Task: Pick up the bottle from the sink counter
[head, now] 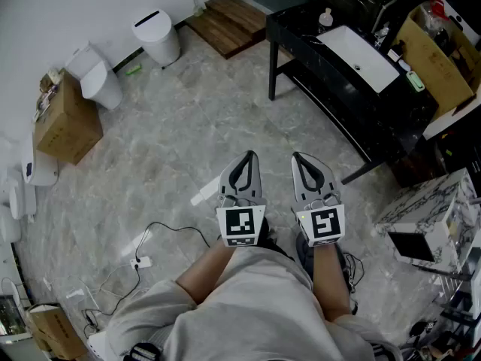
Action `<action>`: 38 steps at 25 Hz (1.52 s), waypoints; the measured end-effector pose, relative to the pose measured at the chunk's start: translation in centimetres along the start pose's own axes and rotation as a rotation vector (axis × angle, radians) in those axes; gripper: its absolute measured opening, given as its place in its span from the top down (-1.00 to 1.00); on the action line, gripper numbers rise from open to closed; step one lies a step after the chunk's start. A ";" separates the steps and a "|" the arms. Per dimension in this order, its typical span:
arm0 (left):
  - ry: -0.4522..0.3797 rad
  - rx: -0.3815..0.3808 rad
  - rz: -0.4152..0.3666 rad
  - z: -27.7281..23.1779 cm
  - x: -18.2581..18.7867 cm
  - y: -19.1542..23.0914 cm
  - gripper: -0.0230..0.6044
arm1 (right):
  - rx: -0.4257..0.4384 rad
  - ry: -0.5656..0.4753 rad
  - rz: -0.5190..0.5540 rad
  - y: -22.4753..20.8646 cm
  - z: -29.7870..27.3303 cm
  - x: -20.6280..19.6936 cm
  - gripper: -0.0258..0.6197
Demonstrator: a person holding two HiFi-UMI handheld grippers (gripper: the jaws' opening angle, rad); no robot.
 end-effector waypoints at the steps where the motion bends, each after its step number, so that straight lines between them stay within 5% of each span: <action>1: 0.024 -0.011 0.015 0.0 -0.6 -0.4 0.88 | 0.007 -0.003 0.023 0.1 0.2 -0.2 0.89; 11: 0.095 -0.045 -0.017 -4.1 -1.0 0.2 0.88 | -0.004 0.094 -0.062 -2.3 -2.2 -2.7 0.89; 16: 0.124 -0.044 -0.029 -6.4 -1.2 2.0 0.88 | 0.098 -0.004 -0.011 -1.8 -6.3 -2.8 0.89; 22: 0.168 -0.029 0.017 -9.2 -1.8 5.5 0.88 | 0.143 0.099 -0.072 -1.1 -10.8 -3.9 0.89; 30: 0.118 -0.001 0.097 -13.0 -0.4 11.1 0.88 | 0.244 0.103 -0.034 -0.8 -17.3 -2.7 0.89; 38: 0.111 0.016 0.059 -13.2 -0.6 16.3 0.88 | 0.363 0.094 0.001 2.6 -23.8 -2.5 0.89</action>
Point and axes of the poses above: the fingertips, and each gripper's own axes: z backward along the fingers, y to its left, x out of its top, the point moved 8 cm from there along z, backward along the fingers, and after that the axes turned 13 degrees about z, right-handed, at the moved point
